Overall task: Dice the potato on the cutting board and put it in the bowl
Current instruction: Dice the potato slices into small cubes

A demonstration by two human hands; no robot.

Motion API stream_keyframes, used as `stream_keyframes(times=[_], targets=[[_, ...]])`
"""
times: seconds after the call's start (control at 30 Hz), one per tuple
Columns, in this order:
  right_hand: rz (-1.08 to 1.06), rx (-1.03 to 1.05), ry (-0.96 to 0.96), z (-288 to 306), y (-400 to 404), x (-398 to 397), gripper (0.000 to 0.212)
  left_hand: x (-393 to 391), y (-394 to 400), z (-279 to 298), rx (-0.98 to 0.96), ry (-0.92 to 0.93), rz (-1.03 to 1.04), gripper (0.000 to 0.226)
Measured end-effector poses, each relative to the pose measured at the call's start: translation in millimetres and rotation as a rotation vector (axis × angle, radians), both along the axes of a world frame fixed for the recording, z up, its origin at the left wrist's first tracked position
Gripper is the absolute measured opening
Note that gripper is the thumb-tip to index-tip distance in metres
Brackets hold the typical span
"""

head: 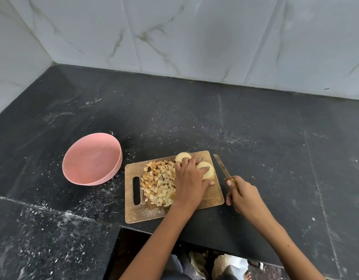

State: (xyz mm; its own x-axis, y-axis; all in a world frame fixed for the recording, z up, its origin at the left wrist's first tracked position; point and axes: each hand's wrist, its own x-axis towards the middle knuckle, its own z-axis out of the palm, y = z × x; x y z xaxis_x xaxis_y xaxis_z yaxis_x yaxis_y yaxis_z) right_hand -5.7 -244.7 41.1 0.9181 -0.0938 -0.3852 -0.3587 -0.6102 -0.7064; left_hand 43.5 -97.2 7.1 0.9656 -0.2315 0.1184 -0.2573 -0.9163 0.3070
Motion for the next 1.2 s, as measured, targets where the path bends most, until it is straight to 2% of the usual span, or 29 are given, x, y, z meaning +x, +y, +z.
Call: stream_keyframes(times=[0.37, 0.73, 1.1, 1.2], targets=[[0.091, -0.225, -0.029, -0.4, 8.2, 4.7, 0.028, -0.9, 4.0, -2.5, 0.050, -0.086, -0.005, 0.017], [0.145, -0.459, 0.055, -1.0, 26.0, 7.9, 0.030, -1.7, 2.0, -2.4, -0.007, -0.063, 0.058, 0.021], [0.152, -0.560, 0.083, -3.1, 36.4, 14.4, 0.019, -2.0, -1.4, -6.6, -0.024, -0.067, 0.096, 0.020], [0.156, -0.541, 0.090, -4.5, 35.0, 14.7, 0.023, -1.7, -1.9, -6.9, -0.033, -0.064, 0.105, 0.020]])
